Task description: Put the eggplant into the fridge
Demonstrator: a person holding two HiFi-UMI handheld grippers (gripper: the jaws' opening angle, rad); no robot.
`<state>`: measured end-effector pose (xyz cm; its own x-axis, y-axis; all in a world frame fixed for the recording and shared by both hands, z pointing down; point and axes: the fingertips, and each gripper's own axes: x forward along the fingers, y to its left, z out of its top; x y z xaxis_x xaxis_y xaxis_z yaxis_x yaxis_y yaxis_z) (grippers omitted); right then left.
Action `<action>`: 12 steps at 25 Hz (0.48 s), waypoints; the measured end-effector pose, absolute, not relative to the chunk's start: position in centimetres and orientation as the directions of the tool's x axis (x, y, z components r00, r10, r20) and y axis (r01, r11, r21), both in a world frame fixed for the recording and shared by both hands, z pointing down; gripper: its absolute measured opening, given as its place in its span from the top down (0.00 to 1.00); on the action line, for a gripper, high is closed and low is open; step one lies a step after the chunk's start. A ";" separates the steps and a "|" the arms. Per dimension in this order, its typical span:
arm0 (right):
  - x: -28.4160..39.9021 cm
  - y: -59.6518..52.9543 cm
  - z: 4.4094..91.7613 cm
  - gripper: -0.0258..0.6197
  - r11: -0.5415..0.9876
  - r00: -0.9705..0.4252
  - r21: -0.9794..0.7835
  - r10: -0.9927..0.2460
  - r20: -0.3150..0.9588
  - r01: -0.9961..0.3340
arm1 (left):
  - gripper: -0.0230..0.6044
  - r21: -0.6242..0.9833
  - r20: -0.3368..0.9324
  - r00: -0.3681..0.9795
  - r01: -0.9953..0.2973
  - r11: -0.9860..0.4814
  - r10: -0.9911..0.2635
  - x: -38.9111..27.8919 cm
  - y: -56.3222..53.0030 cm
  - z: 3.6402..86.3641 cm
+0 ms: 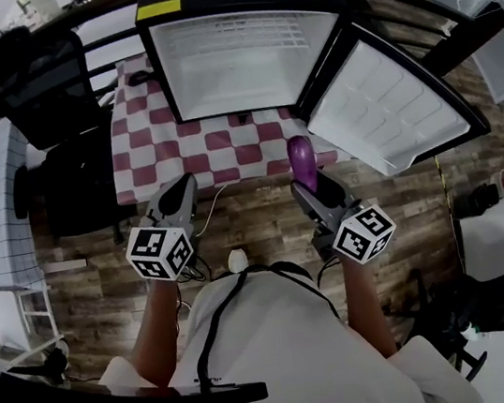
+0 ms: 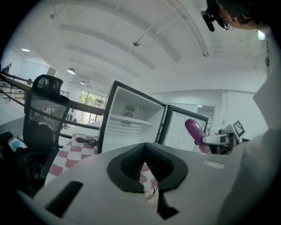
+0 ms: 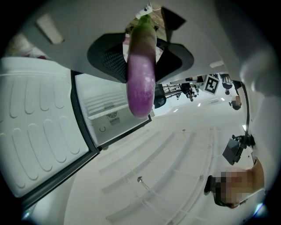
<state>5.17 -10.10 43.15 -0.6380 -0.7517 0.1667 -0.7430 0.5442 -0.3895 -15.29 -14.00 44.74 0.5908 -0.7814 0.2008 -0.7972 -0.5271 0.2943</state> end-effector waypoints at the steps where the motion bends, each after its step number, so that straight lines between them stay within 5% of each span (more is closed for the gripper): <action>1: 5.0 -10.1 43.1 0.63 0.541 -0.637 -0.395 -0.753 0.166 -0.742 | 0.95 0.295 0.202 0.589 -0.798 -0.525 -0.782 -15.6 -13.9 44.8; 12: 4.0 -10.3 43.9 0.63 0.551 -0.655 -0.397 -0.727 0.203 -0.734 | 0.95 0.310 0.218 0.568 -0.811 -0.495 -0.794 -17.3 -13.0 46.0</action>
<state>3.98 -10.33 43.92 -0.6554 -0.7274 0.2035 -0.7343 0.5505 -0.3972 -17.33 -13.02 46.02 0.5679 -0.7936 0.2184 -0.8114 -0.4954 0.3101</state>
